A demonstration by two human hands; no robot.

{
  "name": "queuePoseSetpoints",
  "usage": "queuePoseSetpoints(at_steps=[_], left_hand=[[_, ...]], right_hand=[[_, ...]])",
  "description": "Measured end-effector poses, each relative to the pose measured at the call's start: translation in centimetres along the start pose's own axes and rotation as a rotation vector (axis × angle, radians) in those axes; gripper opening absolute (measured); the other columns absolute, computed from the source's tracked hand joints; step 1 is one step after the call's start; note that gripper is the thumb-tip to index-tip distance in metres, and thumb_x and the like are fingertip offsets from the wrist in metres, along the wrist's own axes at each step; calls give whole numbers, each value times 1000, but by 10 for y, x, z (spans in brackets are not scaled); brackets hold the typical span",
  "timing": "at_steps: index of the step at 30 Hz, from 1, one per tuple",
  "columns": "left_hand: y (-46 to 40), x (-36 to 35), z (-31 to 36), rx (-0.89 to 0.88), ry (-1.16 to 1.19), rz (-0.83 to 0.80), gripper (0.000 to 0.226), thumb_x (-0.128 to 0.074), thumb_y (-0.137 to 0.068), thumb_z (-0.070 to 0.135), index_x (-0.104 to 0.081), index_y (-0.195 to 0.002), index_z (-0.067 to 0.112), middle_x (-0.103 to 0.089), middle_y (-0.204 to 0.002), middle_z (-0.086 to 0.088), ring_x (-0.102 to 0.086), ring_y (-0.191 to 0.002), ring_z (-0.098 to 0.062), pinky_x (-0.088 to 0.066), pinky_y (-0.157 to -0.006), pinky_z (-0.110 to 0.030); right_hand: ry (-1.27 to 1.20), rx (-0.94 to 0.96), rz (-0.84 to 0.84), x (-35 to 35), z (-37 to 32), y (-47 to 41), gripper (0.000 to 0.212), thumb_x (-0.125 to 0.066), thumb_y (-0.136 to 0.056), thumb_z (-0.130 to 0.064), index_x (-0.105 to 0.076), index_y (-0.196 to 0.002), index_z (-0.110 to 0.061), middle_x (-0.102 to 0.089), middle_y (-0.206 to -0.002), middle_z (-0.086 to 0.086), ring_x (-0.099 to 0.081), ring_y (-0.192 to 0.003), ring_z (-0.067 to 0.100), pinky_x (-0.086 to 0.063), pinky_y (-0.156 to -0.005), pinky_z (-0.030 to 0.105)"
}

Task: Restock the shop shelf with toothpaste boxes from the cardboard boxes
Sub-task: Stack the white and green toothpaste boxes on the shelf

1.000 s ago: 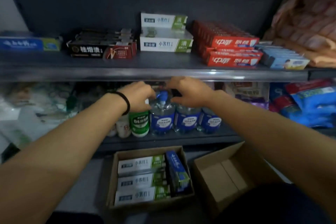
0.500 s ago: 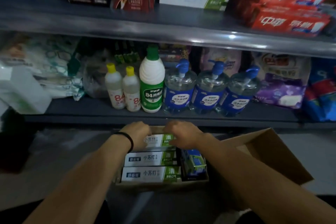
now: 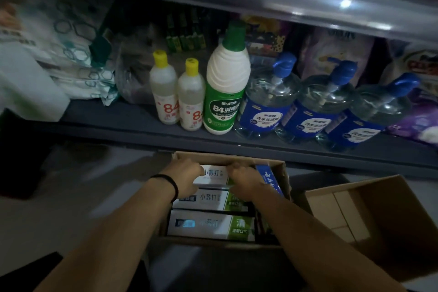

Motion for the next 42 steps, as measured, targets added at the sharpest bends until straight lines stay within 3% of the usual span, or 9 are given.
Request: queuePoseSetpoints(at_steps=[4, 10, 17, 24, 31, 35, 37, 40, 42], left_hand=[[-3, 0, -8, 3, 8, 14, 33, -62, -86, 22, -63, -118, 15, -62, -123, -4, -57, -111, -22, -49, -93, -38], [-3, 5, -11, 3, 35, 32, 47, -60, -90, 23, -50, -136, 19, -51, -140, -1, -48, -126, -19, -42, -104, -34], [7, 9, -10, -2, 39, 57, 42, -61, -89, 23, -55, -131, 20, -54, -135, -1, -50, -123, -21, -44, -100, -33], [24, 28, -6, 6, -16, 84, 35, -63, -86, 27, -62, -121, 22, -61, -123, 1, -56, -113, -19, -46, -92, -30], [35, 31, 23, -38, -35, 67, 21, -63, -84, 19, -68, -105, 17, -65, -107, -1, -59, -101, -21, -49, -85, -31], [26, 4, 42, -45, -79, -45, 11, -60, -84, 15, -53, -76, 16, -55, -84, -2, -61, -91, -28, -50, -75, -37], [17, -16, 51, -47, -64, -102, 2, -59, -86, 15, -58, -86, 17, -57, -93, -3, -61, -102, -28, -50, -84, -38], [-1, -45, 58, -27, -35, -182, 39, -61, -89, 16, -58, -127, 13, -56, -130, -7, -54, -119, -24, -45, -101, -35], [-11, -64, 59, -17, -27, -246, 47, -66, -87, 21, -53, -132, 11, -54, -134, -8, -52, -120, -24, -44, -103, -35]], right_hand=[[26, -17, 22, -10, -4, -8, 65, -66, -84, -24, -34, -139, -10, -37, -140, 13, -38, -128, 31, -40, -103, 45], [99, -25, 65, -15, -7, -11, 65, -70, -82, -29, -41, -136, -8, -34, -138, 12, -36, -126, 29, -39, -102, 41], [131, -56, 37, -20, -11, -10, 52, -58, -90, -16, -36, -136, -5, -44, -133, 17, -46, -120, 33, -47, -91, 43], [175, 5, 75, 30, -8, 19, 47, -61, -88, -25, -44, -129, -8, -51, -129, 15, -53, -115, 31, -47, -91, 41], [115, -6, 247, 108, 17, 75, 49, -67, -83, -38, -49, -123, -14, -56, -120, 7, -56, -106, 24, -48, -85, 36], [139, -45, 323, 133, 41, 99, 54, -66, -82, -43, -48, -124, -15, -56, -120, 4, -58, -104, 24, -49, -81, 35], [145, -56, 343, 136, 53, 105, 55, -66, -81, -45, -48, -122, -14, -56, -119, 4, -58, -104, 24, -47, -77, 35], [157, -55, 382, 136, 66, 106, 55, -66, -81, -48, -49, -121, -15, -57, -119, 3, -59, -101, 22, -50, -76, 35], [145, -56, 391, 133, 73, 104, 55, -66, -80, -49, -50, -121, -16, -58, -118, 3, -59, -100, 21, -53, -75, 37]])
Point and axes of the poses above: each hand's wrist, its own y-axis away from the middle knuckle, its own x-axis out of the back of the hand, z = x × y, the point moved 9 cm from there along -y, towards the middle knuckle
